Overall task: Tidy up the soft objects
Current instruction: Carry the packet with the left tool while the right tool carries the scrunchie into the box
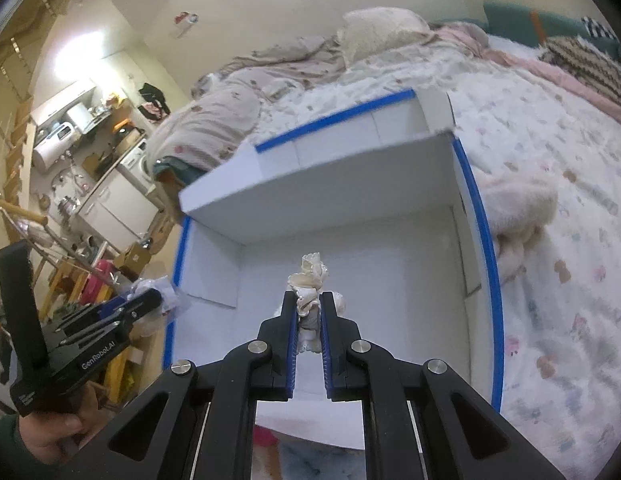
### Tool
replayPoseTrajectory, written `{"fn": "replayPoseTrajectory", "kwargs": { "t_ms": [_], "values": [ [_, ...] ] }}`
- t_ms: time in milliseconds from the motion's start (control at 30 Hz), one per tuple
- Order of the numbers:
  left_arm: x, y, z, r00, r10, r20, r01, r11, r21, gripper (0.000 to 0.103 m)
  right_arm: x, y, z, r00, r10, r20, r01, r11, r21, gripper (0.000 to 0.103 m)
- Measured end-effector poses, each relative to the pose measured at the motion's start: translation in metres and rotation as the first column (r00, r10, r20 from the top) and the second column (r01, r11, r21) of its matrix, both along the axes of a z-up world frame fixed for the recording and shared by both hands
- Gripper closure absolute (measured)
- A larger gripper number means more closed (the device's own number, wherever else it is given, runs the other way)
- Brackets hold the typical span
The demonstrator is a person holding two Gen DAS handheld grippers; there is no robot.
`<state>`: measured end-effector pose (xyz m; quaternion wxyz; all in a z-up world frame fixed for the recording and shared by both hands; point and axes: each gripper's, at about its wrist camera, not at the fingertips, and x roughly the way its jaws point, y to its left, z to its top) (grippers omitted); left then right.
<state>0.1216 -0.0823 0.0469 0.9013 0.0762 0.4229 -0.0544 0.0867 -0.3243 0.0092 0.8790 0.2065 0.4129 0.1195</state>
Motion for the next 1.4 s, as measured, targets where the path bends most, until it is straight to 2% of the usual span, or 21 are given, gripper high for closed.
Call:
{"fn": "replayPoseTrajectory", "kwargs": {
  "t_ms": [267,500,667,800,1100,1400],
  "values": [
    [0.016,-0.013,-0.035,0.999,-0.003,-0.048,0.003,1.0,0.001,0.082,0.009,-0.003,-0.018,0.999,-0.014,-0.045,0.013,1.0,-0.028,0.091],
    [0.021,-0.022,-0.053,0.998,-0.01,-0.065,0.01,1.0,0.0,0.082,0.016,0.0,-0.029,0.996,-0.017,-0.088,0.012,0.998,-0.058,0.091],
    [0.023,-0.02,-0.062,0.996,-0.014,-0.084,0.012,1.0,-0.025,0.081,0.017,0.009,-0.038,0.992,0.002,-0.125,-0.013,0.996,-0.083,0.091],
    [0.022,-0.023,-0.069,0.996,-0.023,-0.086,0.023,1.0,0.002,0.081,0.02,0.014,-0.046,0.988,0.01,-0.156,-0.026,0.994,-0.103,0.091],
    [0.027,-0.023,-0.079,0.992,-0.03,-0.119,0.031,0.999,0.007,0.081,0.028,0.025,-0.06,0.974,0.021,-0.227,-0.05,0.991,-0.124,0.091],
    [0.033,-0.022,-0.087,0.988,-0.019,-0.154,0.019,1.0,0.001,0.081,0.033,0.032,-0.067,0.965,0.027,-0.261,-0.065,0.989,-0.137,0.091]
  ]
}}
